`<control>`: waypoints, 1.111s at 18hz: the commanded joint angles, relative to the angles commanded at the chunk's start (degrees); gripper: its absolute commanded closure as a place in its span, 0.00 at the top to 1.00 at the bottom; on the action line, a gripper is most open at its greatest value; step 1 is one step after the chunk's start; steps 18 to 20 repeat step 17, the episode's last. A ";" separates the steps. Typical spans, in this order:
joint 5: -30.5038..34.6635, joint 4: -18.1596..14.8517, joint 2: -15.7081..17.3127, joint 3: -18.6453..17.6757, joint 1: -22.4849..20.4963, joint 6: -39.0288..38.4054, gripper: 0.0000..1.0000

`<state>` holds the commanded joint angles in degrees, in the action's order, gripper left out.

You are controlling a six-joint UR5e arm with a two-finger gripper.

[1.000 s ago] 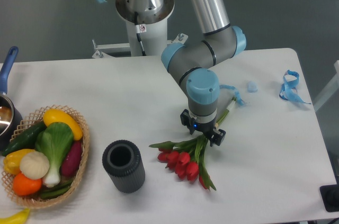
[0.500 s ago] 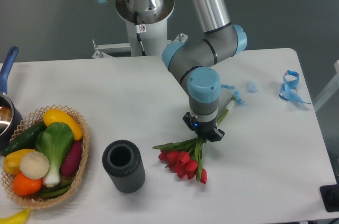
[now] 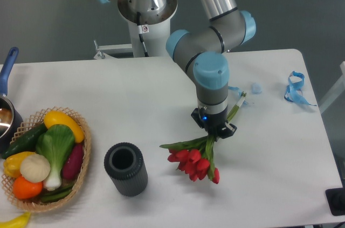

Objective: Pick up the flowers from the table
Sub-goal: 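Close the gripper on the stems and lift the red tulips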

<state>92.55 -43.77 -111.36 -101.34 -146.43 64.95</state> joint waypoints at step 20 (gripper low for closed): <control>-0.09 -13.45 0.00 10.73 -0.88 -1.06 0.00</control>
